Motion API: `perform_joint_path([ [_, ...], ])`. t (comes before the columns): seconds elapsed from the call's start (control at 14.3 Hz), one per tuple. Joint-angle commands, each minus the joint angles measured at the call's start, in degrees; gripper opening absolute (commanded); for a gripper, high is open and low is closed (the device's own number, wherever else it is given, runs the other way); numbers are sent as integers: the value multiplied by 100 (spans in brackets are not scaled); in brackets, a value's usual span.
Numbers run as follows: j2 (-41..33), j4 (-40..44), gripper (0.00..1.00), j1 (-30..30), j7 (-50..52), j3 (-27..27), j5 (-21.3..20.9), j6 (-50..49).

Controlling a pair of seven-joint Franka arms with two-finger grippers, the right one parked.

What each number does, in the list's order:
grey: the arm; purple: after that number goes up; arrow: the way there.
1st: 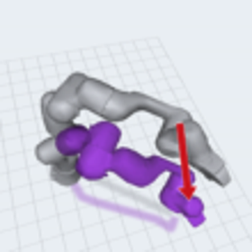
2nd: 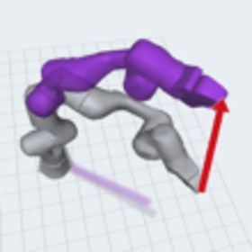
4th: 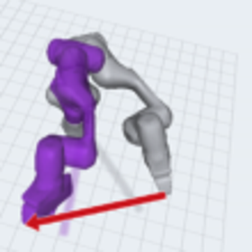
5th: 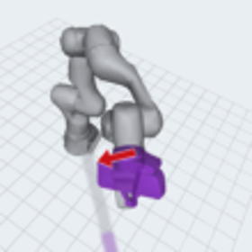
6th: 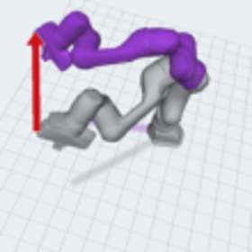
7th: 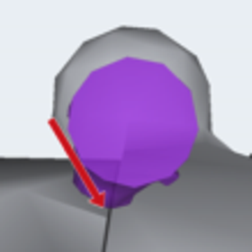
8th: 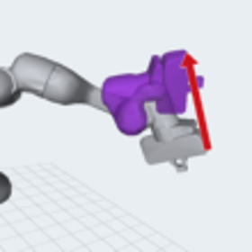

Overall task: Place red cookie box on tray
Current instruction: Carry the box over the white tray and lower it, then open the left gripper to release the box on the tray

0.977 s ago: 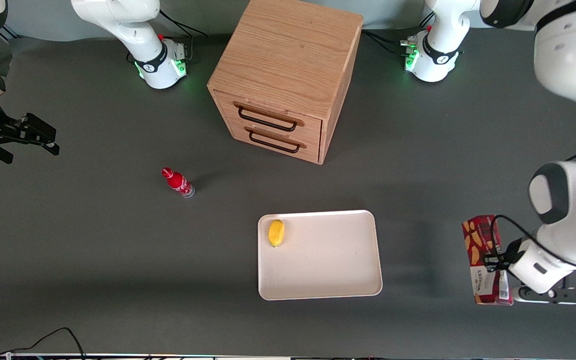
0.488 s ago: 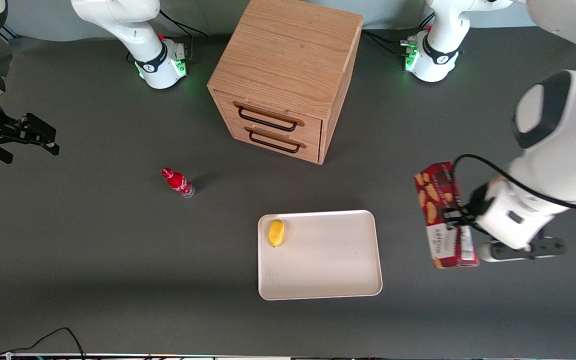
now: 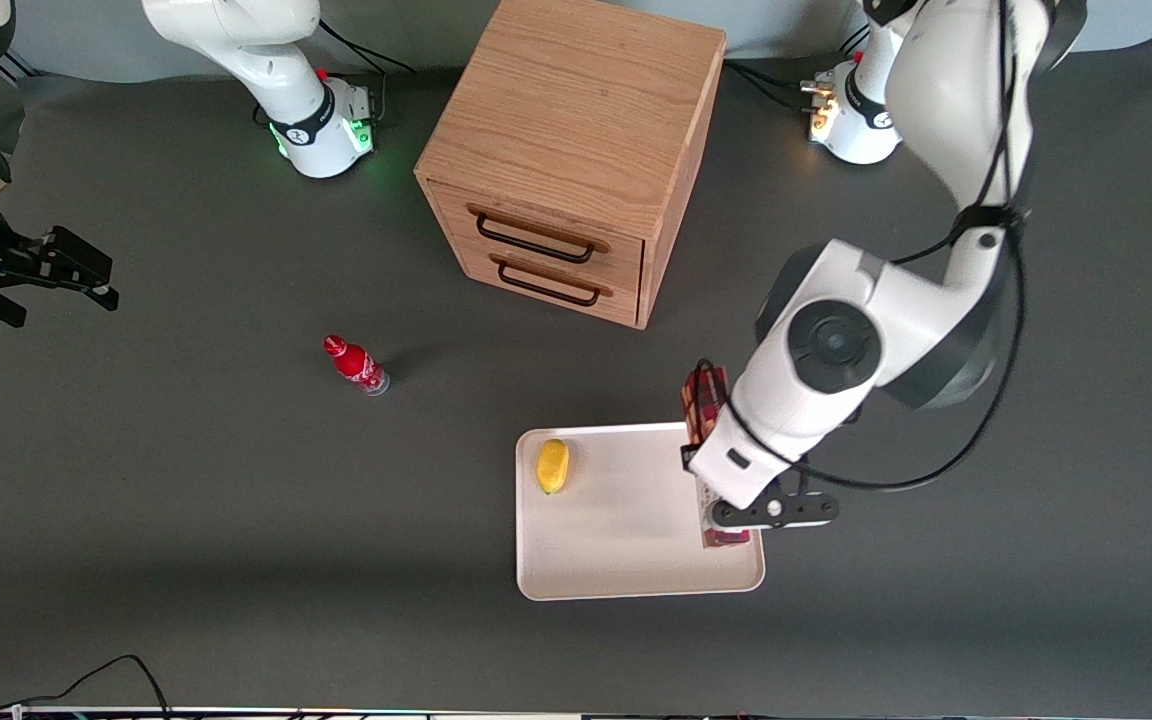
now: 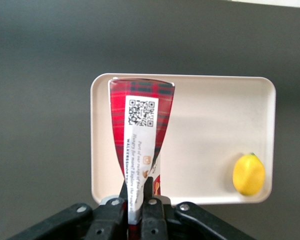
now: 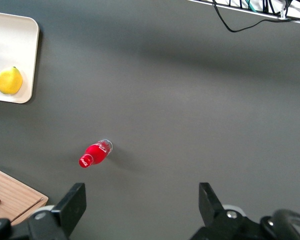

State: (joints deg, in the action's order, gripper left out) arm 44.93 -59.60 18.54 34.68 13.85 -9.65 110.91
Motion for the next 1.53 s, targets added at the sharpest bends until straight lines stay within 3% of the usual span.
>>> perform_joint_path([
  [0.0,498,159,0,97,171,-66,-299,438],
  [0.84,1238,-69,0,44,294,-75,-678,1547],
  [0.91,1238,-69,7,35,276,-75,-670,1547],
  [0.98,1229,-69,32,9,276,-75,-661,1547],
  [1.12,1194,-69,100,-9,302,-75,-704,1539],
  [1.33,940,-96,100,-105,320,-75,-635,1267],
  [1.47,484,-139,100,-298,189,-49,-643,471],
])
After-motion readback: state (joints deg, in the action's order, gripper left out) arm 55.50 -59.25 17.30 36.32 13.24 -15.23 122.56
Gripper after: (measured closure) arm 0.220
